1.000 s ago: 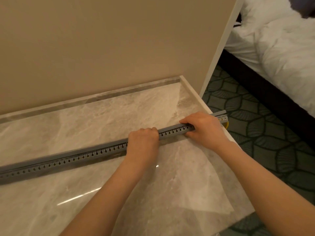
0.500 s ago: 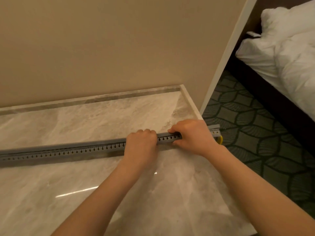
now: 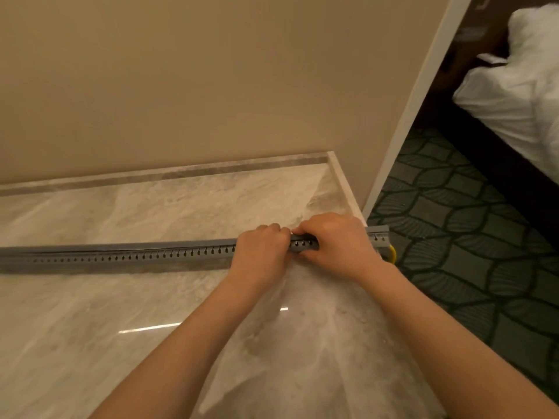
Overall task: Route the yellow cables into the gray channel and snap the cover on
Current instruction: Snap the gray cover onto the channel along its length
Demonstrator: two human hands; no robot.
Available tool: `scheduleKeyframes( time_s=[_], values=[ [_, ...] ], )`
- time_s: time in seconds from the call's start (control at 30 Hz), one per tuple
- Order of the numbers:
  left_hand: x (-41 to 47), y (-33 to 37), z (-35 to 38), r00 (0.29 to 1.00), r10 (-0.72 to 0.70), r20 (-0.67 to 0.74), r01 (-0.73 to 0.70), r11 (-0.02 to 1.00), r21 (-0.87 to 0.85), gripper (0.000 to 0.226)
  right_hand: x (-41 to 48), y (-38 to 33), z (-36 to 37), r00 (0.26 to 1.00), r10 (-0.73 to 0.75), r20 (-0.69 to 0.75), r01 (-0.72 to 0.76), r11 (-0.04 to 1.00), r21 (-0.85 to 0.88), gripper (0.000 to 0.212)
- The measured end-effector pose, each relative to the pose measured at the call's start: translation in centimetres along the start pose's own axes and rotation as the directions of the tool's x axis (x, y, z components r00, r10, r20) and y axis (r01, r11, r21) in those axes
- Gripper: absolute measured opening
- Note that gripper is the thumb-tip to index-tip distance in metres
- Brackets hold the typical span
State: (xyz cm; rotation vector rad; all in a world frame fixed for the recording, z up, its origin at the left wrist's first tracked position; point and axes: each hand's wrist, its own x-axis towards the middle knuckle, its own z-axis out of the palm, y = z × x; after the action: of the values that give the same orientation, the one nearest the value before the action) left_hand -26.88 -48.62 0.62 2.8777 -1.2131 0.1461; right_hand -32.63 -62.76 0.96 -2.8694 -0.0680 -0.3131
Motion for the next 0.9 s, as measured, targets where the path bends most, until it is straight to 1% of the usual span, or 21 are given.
scheduleKeyframes(
  time_s=[0.07,0.2,0.33,0.53,0.9],
  values=[
    [-0.1,-0.1,0.0,1.000,-0.007,-0.004,0.007,1.000,-0.015,0.019,-0.4,0.0,0.0,1.000,0.010,0.009,-0.011,0.999,0.049,0.026],
    [-0.1,-0.1,0.1,1.000,-0.008,-0.028,0.007,1.000,-0.008,0.017,-1.4,0.6,-0.5,0.998,-0.008,0.060,0.000,0.993,0.120,0.035],
    [0.1,0.0,0.1,1.000,-0.013,-0.027,0.013,1.000,-0.022,0.019,-2.6,2.0,-1.3,0.998,0.051,0.035,-0.054,0.994,0.092,0.040],
    [0.1,-0.1,0.0,1.000,-0.017,-0.024,0.016,0.999,-0.042,0.018,-3.2,4.0,-3.0,0.994,0.086,0.071,-0.084,0.996,-0.025,0.038],
    [0.5,0.1,-0.1,0.999,-0.032,0.000,0.032,0.998,-0.058,0.011,-2.7,4.1,-2.7,0.993,0.100,0.066,-0.096,0.993,-0.065,0.033]
  ],
)
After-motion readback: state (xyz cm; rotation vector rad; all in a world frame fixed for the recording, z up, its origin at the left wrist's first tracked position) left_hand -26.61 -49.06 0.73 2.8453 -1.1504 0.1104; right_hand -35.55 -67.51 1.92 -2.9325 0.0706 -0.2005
